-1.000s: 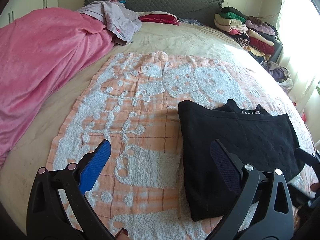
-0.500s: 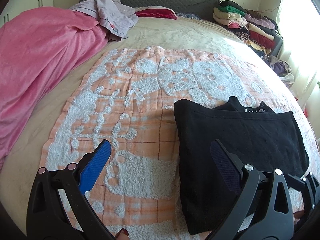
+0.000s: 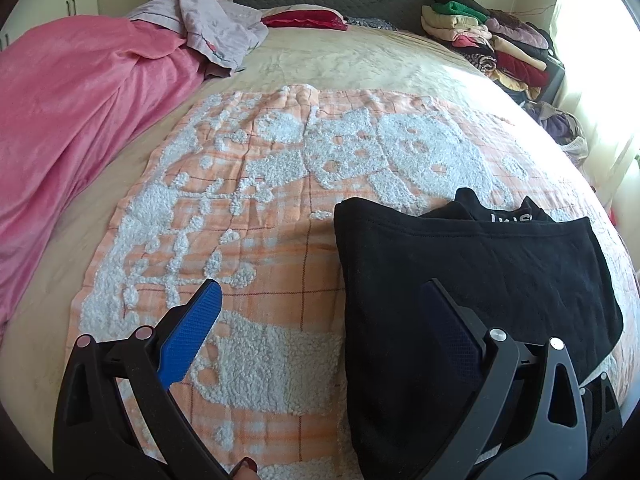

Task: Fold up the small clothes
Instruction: 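Grasp the edge of the folded black sweatshirt with the right gripper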

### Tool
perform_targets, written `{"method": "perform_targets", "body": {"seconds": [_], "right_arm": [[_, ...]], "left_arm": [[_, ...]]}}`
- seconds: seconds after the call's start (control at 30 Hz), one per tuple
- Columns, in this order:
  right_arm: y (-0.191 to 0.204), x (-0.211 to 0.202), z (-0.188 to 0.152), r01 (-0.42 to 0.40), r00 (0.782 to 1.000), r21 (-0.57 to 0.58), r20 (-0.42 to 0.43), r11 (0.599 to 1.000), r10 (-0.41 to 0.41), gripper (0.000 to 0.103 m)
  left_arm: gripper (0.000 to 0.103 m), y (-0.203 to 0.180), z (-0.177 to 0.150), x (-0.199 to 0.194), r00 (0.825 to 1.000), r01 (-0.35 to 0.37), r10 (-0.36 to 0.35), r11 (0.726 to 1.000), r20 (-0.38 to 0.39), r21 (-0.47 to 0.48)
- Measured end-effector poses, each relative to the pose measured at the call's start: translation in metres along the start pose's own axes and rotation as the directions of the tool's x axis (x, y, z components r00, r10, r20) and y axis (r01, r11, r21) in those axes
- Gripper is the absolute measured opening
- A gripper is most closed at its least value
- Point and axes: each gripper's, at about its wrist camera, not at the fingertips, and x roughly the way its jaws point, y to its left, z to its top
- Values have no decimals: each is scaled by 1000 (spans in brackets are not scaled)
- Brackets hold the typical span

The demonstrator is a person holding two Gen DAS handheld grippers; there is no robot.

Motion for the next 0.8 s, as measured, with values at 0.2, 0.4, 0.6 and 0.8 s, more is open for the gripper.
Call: {"method": "perform_targets", "body": {"seconds": [0.2,0.4,0.6,0.8], "right_arm": [[11,18,1,94,996,-68,12,993,-94,98],[11,33,11,134,990,-81,46,988,-131,98],[5,34,16,144,988,-57,64,988,-140,98],[0,24,18,152,983,-23,111,988,-149,98]], "left_arm": [[93,-4,4,7,1000,-13,13,1000,-1,15],[93,-6,6,16,1000,-13,13,1000,-15,16],[93,-7,7,22,1000,-6,6,1000,-26,10],[93,-6,6,24,1000,4,-3,1000,-28,10]]}}
